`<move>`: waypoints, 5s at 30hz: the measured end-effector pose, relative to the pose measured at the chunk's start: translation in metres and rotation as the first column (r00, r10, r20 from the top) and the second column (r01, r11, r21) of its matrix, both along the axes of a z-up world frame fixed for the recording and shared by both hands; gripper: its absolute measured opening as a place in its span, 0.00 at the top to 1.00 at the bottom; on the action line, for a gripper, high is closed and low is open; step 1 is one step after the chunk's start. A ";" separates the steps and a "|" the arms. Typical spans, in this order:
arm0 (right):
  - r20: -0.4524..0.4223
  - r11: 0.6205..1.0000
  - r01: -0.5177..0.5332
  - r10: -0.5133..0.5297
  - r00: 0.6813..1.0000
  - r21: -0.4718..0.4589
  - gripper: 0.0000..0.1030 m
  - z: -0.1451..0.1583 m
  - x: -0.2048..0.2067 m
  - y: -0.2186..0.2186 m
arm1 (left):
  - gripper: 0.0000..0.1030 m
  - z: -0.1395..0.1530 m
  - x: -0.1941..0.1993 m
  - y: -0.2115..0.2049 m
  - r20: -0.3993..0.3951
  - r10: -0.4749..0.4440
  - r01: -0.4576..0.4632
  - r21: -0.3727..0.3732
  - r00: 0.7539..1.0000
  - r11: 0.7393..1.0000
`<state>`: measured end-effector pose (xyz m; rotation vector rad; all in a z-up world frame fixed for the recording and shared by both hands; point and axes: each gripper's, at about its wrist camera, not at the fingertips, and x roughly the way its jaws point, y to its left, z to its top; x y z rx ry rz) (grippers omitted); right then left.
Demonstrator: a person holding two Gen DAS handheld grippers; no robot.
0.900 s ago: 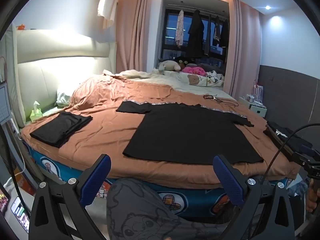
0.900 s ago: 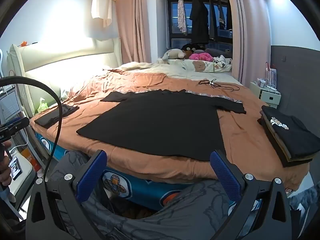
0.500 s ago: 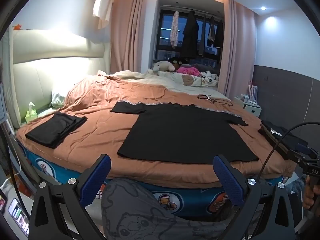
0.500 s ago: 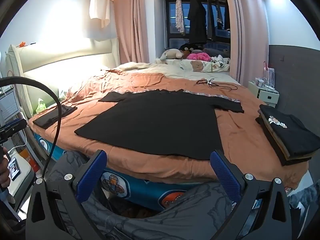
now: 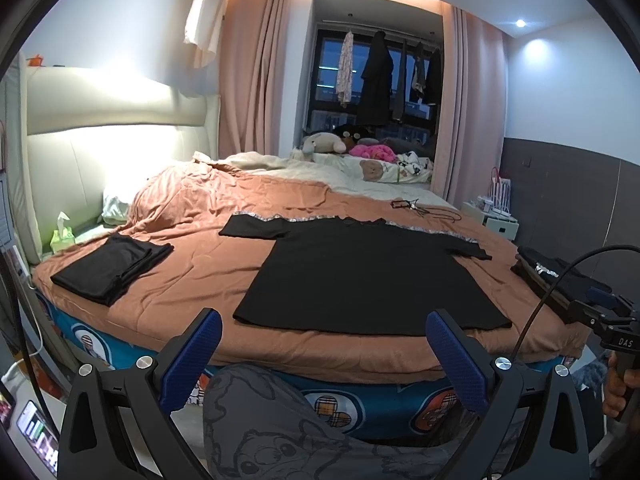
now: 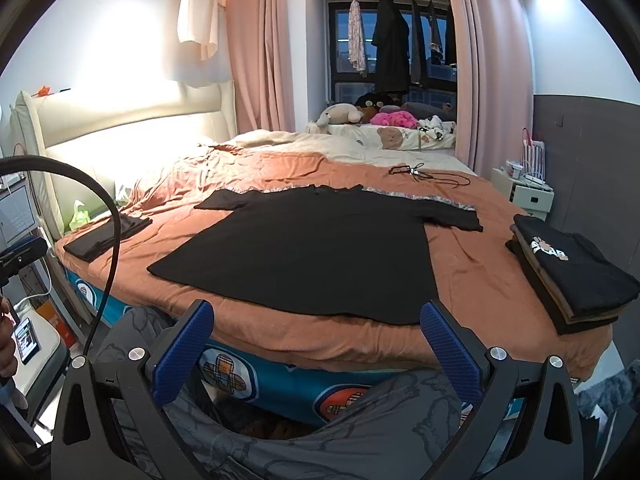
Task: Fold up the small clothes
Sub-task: 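Move both grippers toward the flat black T-shirt on the bed, then grasp the side edge of the black T-shirt with left and right grippers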
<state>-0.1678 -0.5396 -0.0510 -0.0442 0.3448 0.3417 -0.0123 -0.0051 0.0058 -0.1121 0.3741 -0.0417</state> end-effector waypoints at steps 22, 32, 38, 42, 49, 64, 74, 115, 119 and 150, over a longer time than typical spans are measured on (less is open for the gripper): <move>0.020 1.000 0.001 0.000 1.000 -0.021 0.00 0.002 -0.006 0.002 | 0.01 0.000 -0.007 0.000 0.010 -0.001 0.001 -0.005 1.000 1.000; 0.013 1.000 -0.004 0.005 1.000 -0.017 0.00 0.000 -0.005 0.002 | 0.00 0.000 -0.014 0.006 0.011 0.004 -0.004 -0.011 1.000 1.000; 0.007 1.000 -0.004 0.004 1.000 -0.021 0.00 -0.001 -0.006 0.002 | 0.00 0.000 -0.017 0.006 0.009 0.008 -0.008 -0.010 1.000 1.000; 0.006 1.000 -0.007 0.007 1.000 -0.025 0.00 0.000 -0.007 0.004 | 0.00 -0.004 -0.016 0.005 0.005 0.012 -0.012 -0.009 1.000 1.000; 0.006 0.999 -0.015 0.015 1.000 -0.028 0.00 0.000 -0.007 0.007 | 0.01 -0.007 -0.017 0.011 0.004 0.021 -0.021 -0.010 1.000 1.000; -0.003 0.998 -0.041 0.040 0.999 -0.057 0.00 -0.005 0.013 0.019 | 0.00 -0.015 -0.002 0.024 -0.024 0.035 -0.035 0.019 0.999 0.999; 0.006 0.996 -0.032 0.033 0.999 -0.079 0.00 -0.006 0.045 0.032 | 0.00 -0.019 0.034 0.035 -0.055 0.065 -0.063 0.032 0.996 0.997; -0.182 0.994 -0.087 0.073 0.981 -0.069 0.00 0.022 0.281 0.096 | 0.13 -0.046 0.297 0.115 -0.274 0.089 -0.103 -0.039 0.958 0.994; -0.164 0.992 -0.103 0.089 0.982 -0.076 0.00 0.032 0.300 0.107 | 0.16 -0.042 0.325 0.130 -0.275 0.097 -0.116 -0.053 0.956 0.992; -0.253 0.958 -0.239 0.195 0.948 -0.158 0.13 0.013 0.483 0.236 | 0.37 -0.113 0.564 0.257 -0.474 0.149 -0.265 -0.188 0.868 0.946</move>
